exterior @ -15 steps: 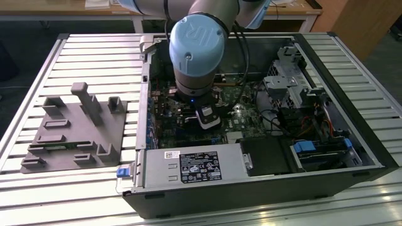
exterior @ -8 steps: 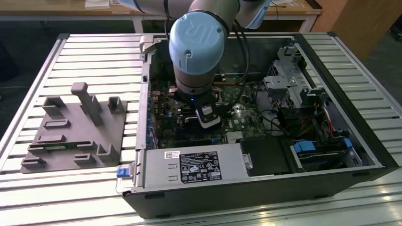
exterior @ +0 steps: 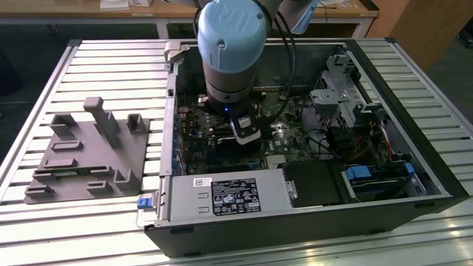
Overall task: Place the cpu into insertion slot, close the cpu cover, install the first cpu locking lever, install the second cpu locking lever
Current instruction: 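Install the second cpu locking lever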
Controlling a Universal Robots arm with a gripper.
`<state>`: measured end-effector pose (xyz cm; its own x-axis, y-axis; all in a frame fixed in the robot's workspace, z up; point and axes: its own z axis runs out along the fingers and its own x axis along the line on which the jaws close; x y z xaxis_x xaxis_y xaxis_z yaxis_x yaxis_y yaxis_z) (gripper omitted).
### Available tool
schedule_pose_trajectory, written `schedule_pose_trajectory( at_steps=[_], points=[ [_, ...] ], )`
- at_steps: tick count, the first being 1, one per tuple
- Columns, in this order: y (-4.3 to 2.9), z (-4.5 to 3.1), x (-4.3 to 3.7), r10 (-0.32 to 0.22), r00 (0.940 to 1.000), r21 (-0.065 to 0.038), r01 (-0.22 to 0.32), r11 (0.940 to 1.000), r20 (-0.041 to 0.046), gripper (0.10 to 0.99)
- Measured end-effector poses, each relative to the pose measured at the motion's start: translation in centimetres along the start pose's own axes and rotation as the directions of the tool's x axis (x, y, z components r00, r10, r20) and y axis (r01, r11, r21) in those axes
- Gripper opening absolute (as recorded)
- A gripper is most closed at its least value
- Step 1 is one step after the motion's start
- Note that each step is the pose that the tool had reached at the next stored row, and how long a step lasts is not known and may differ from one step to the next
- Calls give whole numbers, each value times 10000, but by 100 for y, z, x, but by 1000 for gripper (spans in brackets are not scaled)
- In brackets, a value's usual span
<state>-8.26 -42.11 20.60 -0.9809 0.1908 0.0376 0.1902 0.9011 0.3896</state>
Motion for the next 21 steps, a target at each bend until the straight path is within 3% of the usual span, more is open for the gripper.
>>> schedule_pose_trajectory(
  at_steps=[7,9,15,21],
  points=[
    [17,-34,-14,116,9997,802,-134,9967,226,106],
    [27,-30,-33,136,9996,936,-160,9955,267,106],
    [101,-3,-140,143,9995,997,-170,9949,285,106],
    [244,56,-202,142,9995,1028,-171,9946,291,106]
  ],
)
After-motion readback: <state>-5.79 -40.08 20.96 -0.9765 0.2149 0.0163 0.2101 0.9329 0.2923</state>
